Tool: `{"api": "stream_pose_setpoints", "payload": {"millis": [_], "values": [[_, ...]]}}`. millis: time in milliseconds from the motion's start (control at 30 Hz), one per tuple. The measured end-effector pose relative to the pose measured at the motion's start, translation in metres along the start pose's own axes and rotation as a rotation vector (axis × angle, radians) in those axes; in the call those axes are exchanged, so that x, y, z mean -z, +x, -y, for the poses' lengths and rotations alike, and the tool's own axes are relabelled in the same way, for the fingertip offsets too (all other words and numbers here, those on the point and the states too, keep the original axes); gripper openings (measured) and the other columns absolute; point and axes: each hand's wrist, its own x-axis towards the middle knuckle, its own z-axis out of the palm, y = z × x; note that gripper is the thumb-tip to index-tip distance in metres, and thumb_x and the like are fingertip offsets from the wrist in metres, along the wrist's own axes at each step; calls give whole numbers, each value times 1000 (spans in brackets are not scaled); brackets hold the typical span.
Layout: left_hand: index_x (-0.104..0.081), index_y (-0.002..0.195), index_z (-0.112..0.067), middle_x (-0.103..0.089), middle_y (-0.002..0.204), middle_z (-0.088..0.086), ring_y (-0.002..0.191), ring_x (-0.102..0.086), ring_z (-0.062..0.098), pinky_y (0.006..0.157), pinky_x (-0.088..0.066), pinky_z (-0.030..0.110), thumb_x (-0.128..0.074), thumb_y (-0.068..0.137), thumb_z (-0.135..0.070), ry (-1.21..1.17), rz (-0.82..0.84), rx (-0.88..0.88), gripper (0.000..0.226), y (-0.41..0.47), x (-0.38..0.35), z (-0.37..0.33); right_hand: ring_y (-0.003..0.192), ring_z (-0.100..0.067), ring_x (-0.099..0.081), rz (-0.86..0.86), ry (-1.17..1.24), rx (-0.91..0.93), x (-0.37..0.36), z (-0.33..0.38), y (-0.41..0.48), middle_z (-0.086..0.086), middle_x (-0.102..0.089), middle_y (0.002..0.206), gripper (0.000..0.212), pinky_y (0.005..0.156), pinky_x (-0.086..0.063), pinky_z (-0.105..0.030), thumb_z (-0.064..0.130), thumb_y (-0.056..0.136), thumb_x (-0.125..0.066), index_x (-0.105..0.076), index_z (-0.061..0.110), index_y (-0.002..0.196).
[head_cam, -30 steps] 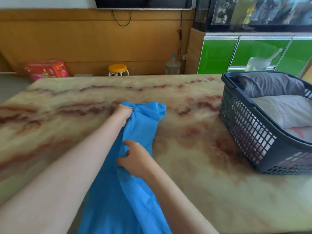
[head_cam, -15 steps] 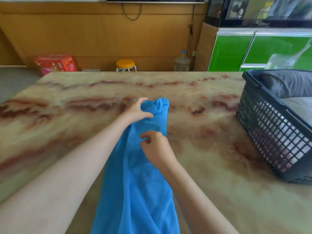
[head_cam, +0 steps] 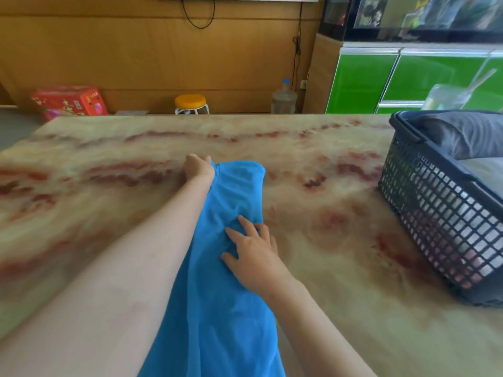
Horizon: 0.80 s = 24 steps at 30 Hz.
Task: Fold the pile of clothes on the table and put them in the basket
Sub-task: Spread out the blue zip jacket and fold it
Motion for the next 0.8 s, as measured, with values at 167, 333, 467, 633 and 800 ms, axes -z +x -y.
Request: {"api": "stream_pose_setpoints", "payload": {"millis": [167,333,467,633,800], "values": [[-43,136,-10,-46,138,12,125,-46,26,104,-36,36,-55,92,-24,112,95,-296,47,-36,29,0,139,-24,-13,11,111,1,11,-3,-5,-1,-14,157,49,114,-15,-34,33,95,-48,-37,26,143],[-52,126,-7,-52,129,16,108,-56,27,93,-41,31,-59,88,-6,-18,263,-232,38,-110,91,55,133,-26,-21,-9,146,-45,15,-2,-30,-7,-27,147,54,110,-17,-27,32,93,-54,-36,29,143],[-51,123,-5,-51,109,15,77,-50,15,70,-41,25,-57,89,-1,-53,339,-145,35,-187,151,107,121,-28,-40,52,238,-169,14,-4,-65,-9,-45,124,61,101,-33,-27,32,86,-64,-37,22,140],[-49,125,-10,-55,100,10,78,-52,17,76,-40,28,-64,86,-11,-16,330,-41,42,-256,202,145,105,-27,-53,66,241,-280,3,-1,-116,-1,-51,98,54,75,-37,-27,35,79,-71,-41,14,118],[-39,135,-11,-57,86,-4,79,-54,13,74,-38,22,-66,85,-17,109,332,-121,58,-302,209,148,111,-24,-43,-66,162,-251,-8,14,-165,2,-34,106,60,89,-33,-27,34,79,-72,-36,12,121]]}}
